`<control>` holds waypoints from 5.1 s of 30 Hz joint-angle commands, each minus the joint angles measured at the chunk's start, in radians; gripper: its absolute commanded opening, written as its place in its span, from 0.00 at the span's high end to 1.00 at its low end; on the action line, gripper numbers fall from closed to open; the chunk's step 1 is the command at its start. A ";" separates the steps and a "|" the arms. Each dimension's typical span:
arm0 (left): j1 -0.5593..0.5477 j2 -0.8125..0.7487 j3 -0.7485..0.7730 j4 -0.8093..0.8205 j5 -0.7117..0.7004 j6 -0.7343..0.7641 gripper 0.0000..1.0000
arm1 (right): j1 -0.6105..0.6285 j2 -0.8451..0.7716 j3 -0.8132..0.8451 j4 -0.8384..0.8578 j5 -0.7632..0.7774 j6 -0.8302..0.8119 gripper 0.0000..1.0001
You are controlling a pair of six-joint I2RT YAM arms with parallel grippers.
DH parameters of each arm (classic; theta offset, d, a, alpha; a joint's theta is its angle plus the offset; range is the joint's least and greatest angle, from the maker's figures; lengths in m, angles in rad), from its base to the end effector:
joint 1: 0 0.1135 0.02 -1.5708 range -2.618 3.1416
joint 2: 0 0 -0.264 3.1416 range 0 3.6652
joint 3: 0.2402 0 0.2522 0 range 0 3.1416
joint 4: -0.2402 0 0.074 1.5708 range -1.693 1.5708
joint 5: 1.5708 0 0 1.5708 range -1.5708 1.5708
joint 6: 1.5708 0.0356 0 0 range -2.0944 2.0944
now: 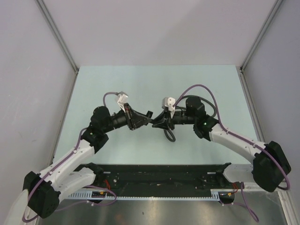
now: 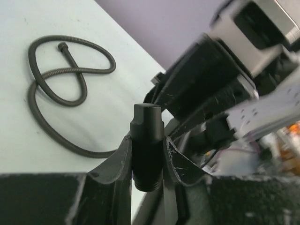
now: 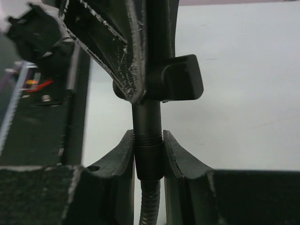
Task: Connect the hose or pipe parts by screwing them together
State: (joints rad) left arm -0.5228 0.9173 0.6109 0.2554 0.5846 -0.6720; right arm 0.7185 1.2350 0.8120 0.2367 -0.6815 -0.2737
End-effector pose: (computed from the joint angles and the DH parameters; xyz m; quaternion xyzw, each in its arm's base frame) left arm 0.1762 -0.1242 0.3011 0.1462 0.7070 -0.5437 0.4279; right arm 0.1967 0.2018 0.2981 -0.5329 0.5366 0.3836 0.5300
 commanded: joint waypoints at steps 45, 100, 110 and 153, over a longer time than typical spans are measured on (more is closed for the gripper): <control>0.029 -0.067 0.194 -0.378 -0.055 -0.881 0.99 | 0.532 -0.078 -0.024 0.076 1.094 -0.754 0.93; -0.059 -0.051 0.305 -0.447 -0.284 -0.541 1.00 | 0.513 -0.057 0.018 0.119 1.154 -0.584 0.17; -0.055 -0.041 0.322 -0.446 -0.236 -0.434 1.00 | 0.509 -0.069 0.024 0.043 0.993 -0.492 1.00; 0.491 0.543 0.073 -0.114 0.069 0.095 0.94 | -0.071 -0.275 0.055 -0.275 0.616 0.423 0.00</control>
State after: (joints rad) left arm -0.0498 1.4094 0.5999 0.1875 0.6090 -0.5945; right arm 0.6506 0.9852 0.8345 0.0051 -0.1352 0.0883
